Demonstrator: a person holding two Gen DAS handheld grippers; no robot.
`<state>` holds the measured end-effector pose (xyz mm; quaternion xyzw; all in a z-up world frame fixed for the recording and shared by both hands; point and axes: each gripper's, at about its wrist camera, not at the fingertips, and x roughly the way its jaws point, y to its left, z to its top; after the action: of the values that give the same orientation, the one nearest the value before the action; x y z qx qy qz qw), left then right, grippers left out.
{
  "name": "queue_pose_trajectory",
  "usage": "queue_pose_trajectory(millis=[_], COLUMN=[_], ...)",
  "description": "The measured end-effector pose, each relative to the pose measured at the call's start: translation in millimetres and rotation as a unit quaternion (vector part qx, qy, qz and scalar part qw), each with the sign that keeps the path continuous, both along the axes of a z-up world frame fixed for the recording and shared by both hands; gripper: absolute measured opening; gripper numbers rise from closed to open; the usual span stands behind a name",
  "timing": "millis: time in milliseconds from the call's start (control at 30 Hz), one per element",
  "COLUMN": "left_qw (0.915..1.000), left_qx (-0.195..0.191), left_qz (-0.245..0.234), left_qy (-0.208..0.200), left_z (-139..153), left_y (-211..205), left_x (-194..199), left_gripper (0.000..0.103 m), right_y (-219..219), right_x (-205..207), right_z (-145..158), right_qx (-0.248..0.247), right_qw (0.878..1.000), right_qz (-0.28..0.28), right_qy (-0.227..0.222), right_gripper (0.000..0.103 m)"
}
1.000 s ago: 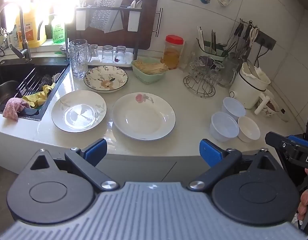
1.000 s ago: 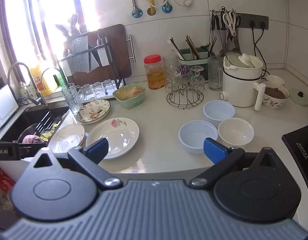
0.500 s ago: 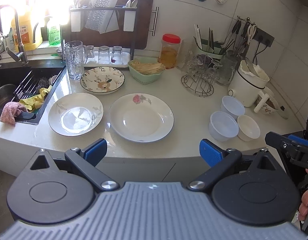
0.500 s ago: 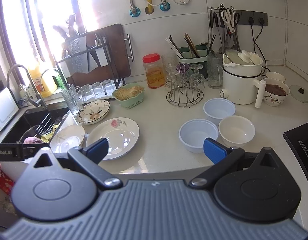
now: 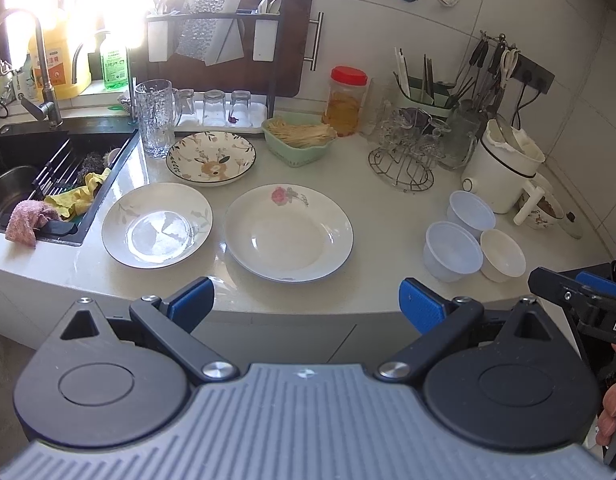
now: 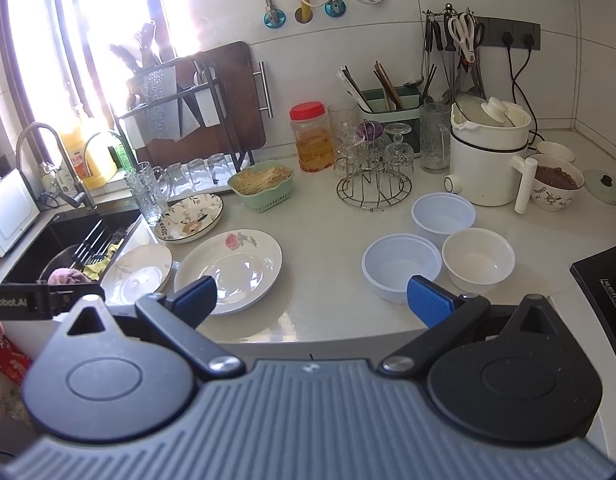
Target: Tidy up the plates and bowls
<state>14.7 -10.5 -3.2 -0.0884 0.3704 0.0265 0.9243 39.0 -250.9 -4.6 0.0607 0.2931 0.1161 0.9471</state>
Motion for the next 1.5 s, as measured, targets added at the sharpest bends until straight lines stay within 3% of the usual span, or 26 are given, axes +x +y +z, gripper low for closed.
queue_pose_trajectory(millis=[867,1233,1500], left_qw=[0.9993,0.9999,0.9999], left_qx=[-0.009,-0.010,-0.009], left_qz=[-0.036,0.008,0.013], left_qy=[0.007,0.005,0.006], left_z=[-14,-5,-5], left_y=[-15,-2,1], left_x=[6,8,9], left_gripper=[0.101,0.101,0.101], right_y=[-4,0,1], right_x=[-5,6,9], right_z=[-6,-4,-5], right_qx=[-0.007,-0.003,-0.006], right_qw=[1.000,1.000,1.000], right_qz=[-0.016,-0.003,0.011], right_qy=[-0.001,0.006,0.005], right_gripper=[0.103,0.103,0.103])
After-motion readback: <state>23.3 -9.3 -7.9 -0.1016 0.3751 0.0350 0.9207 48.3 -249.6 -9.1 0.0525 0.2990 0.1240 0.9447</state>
